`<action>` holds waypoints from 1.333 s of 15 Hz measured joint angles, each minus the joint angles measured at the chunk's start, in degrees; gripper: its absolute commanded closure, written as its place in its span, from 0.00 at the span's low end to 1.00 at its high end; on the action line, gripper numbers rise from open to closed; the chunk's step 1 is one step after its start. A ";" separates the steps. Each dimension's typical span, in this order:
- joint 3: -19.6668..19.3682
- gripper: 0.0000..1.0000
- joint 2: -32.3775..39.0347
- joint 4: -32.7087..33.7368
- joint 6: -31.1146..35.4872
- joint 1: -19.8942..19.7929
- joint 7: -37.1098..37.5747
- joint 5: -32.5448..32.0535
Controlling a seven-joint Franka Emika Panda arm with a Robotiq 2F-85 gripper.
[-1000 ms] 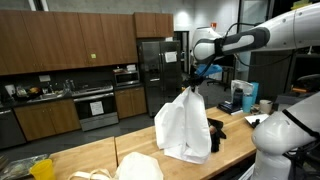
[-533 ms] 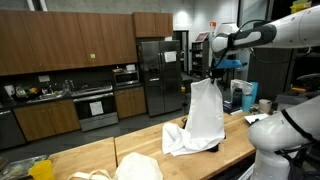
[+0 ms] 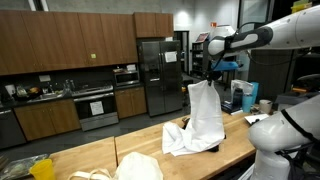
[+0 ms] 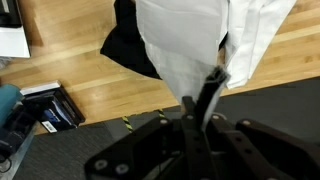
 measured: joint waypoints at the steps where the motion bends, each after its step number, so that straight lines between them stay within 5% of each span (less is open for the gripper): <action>1: 0.08 0.99 0.39 -0.26 1.02 -0.36 0.56 -0.85; 4: -0.84 0.99 1.77 -0.60 4.20 -4.75 4.29 -4.89; 13: -12.50 0.96 10.93 -0.14 8.73 -21.48 6.95 -16.44; 20: -14.31 0.99 16.91 1.40 9.08 -22.23 7.86 -16.05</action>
